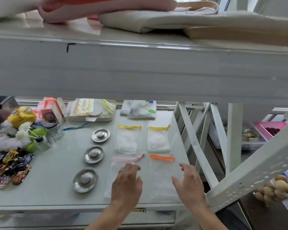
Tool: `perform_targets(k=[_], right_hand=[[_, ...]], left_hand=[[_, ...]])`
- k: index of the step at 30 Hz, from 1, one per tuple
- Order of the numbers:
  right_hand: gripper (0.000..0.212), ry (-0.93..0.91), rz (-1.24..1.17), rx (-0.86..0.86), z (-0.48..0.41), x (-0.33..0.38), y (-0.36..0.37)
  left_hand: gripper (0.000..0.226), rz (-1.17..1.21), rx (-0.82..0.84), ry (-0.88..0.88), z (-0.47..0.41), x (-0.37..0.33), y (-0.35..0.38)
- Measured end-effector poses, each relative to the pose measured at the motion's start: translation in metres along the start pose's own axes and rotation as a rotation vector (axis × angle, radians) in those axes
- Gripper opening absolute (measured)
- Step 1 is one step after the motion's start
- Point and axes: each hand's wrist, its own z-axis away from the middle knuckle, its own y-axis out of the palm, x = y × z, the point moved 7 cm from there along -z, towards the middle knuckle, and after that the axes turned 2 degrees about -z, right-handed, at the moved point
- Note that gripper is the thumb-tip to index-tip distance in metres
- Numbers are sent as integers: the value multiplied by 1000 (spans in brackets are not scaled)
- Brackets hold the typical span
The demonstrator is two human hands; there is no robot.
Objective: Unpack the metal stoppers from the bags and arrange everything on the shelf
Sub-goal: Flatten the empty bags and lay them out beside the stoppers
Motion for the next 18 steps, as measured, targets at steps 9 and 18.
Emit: perform_targets(k=[9, 18], right_hand=[[60, -475, 369, 280, 43, 4, 59], [69, -434, 383, 389, 44, -7, 70]], left_hand=[[57, -331, 239, 42, 34, 58, 53], [58, -314, 273, 40, 30, 45, 61]])
